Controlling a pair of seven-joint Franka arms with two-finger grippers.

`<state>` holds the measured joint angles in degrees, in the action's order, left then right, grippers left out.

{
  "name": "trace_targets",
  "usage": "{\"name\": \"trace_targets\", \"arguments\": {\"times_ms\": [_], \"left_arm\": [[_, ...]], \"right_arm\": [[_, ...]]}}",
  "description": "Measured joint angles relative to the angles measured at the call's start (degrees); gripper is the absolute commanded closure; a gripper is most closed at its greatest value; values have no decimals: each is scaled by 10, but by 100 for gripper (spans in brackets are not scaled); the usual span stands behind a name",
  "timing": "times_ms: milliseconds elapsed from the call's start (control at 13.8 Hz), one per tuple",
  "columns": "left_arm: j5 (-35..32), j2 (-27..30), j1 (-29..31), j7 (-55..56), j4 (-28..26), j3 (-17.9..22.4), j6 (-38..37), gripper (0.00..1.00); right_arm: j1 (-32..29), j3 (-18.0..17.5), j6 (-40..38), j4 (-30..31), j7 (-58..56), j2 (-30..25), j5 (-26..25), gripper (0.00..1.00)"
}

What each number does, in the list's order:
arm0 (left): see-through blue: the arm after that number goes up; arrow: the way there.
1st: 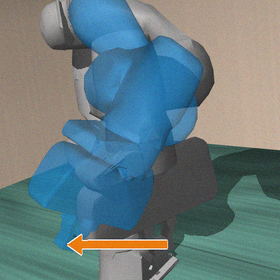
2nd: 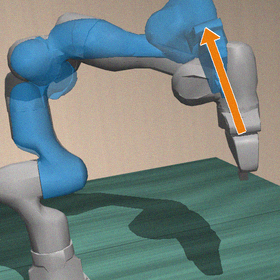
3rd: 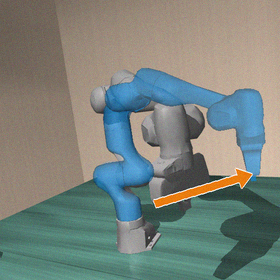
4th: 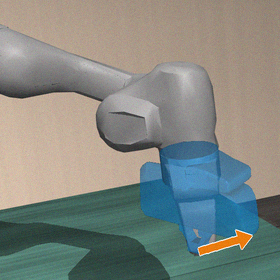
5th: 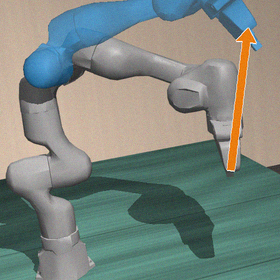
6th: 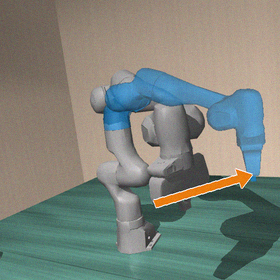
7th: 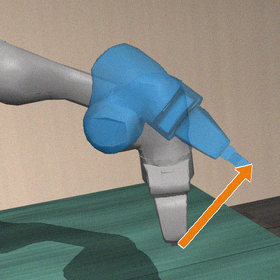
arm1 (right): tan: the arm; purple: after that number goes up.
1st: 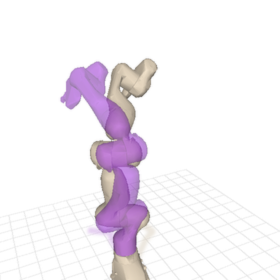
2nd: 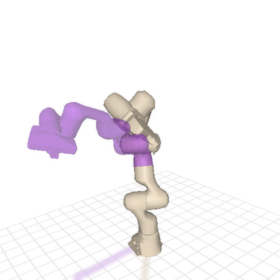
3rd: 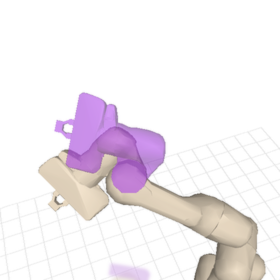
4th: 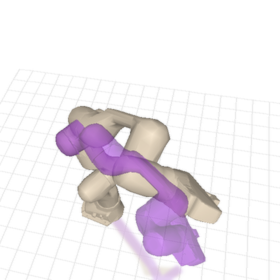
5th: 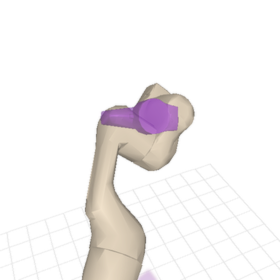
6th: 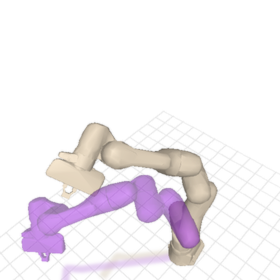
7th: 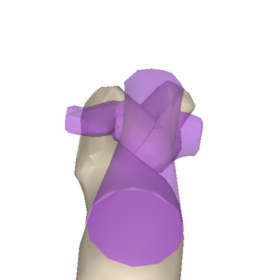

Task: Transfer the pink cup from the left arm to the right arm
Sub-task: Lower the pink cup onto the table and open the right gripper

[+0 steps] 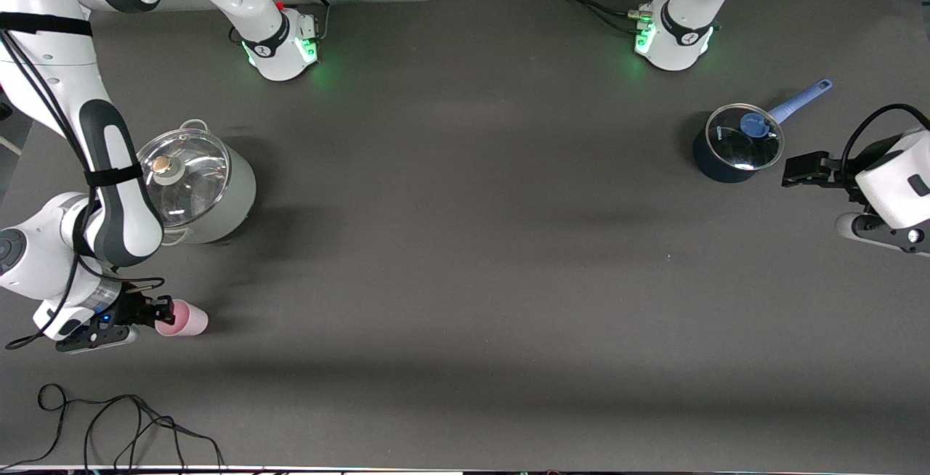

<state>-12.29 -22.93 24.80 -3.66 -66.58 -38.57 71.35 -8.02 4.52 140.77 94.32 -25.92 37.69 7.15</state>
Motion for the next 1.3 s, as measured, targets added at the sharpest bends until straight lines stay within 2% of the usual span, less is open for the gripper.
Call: {"name": "trace_targets", "arguments": {"times_ms": [217, 506, 723, 868, 1085, 1230, 1302], "left_arm": [[0, 4, -16, 1, -7, 10, 0, 0], [1, 20, -108, 2, -8, 111, 0, 0], [24, 34, -167, 2, -11, 186, 1, 0], [51, 41, -229, 1, -11, 271, 2, 0], [95, 46, -306, -2, -13, 386, 10, 0], [106, 61, -327, -17, -39, 424, 44, 0], [109, 79, -331, -25, -73, 431, 80, 0]], "right_arm": [[-1, 0, 0, -1, -3, 0, 0, 1], [-1, 0, -17, -11, -15, -3, -1, 1], [2, 0, -118, -40, -20, -37, -33, 1], [3, 0, -215, -63, -20, -80, -66, 0], [8, 0, -339, -77, -19, -155, -77, 0], [13, 1, -401, -77, -10, -202, -77, 0], [18, 0, -421, -74, 4, -224, -77, 0]]}}
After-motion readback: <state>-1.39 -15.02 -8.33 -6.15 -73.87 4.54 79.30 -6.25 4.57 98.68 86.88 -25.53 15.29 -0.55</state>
